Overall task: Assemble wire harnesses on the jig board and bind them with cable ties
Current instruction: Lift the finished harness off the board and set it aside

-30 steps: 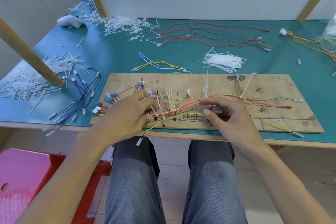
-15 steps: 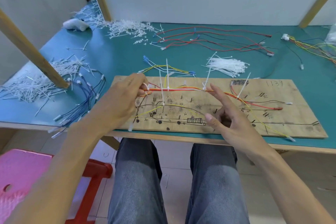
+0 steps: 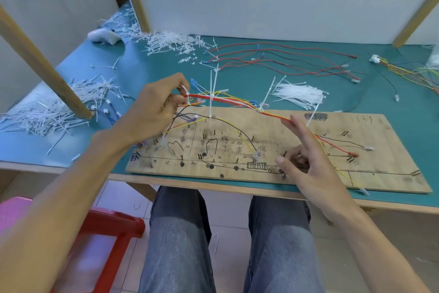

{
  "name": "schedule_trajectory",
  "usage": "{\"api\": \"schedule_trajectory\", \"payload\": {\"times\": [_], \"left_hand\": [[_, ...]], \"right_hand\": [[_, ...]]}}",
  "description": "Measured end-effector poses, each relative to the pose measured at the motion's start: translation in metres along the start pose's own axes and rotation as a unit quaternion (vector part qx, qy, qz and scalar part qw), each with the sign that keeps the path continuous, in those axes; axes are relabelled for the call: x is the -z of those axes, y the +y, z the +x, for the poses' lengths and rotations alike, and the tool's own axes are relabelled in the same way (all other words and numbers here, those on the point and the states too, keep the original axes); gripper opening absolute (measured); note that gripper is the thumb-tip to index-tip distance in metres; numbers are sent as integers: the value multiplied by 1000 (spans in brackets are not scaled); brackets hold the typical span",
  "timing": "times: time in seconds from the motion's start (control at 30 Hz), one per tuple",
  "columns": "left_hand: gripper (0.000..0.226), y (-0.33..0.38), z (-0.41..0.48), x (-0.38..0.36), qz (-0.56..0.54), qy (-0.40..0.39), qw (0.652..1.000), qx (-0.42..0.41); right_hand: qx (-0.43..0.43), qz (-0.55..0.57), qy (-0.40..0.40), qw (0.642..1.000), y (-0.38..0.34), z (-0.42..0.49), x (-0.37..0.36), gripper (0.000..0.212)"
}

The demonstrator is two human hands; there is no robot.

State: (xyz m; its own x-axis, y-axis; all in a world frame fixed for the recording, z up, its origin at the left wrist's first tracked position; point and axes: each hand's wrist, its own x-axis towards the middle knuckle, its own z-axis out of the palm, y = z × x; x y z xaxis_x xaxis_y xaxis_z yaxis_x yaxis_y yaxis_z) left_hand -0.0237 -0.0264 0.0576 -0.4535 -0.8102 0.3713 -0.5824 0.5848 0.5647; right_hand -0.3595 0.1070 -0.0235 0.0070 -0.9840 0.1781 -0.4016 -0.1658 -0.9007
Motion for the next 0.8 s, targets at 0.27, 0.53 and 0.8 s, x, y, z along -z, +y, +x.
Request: {"api": "schedule_trajectory", "payload": {"times": [0.27, 0.53, 0.8], "left_hand": [[27, -22, 20, 21, 143, 14, 988, -54], [31, -9, 4, 35, 237, -59, 965, -94], [28, 11, -2, 41, 142, -74, 987, -14]], "right_hand": [[-1, -67, -12, 998, -5, 2, -12, 47], [-15, -78, 16, 997, -13, 4, -18, 36], [27, -92, 19, 995, -5, 3, -16, 48]]}}
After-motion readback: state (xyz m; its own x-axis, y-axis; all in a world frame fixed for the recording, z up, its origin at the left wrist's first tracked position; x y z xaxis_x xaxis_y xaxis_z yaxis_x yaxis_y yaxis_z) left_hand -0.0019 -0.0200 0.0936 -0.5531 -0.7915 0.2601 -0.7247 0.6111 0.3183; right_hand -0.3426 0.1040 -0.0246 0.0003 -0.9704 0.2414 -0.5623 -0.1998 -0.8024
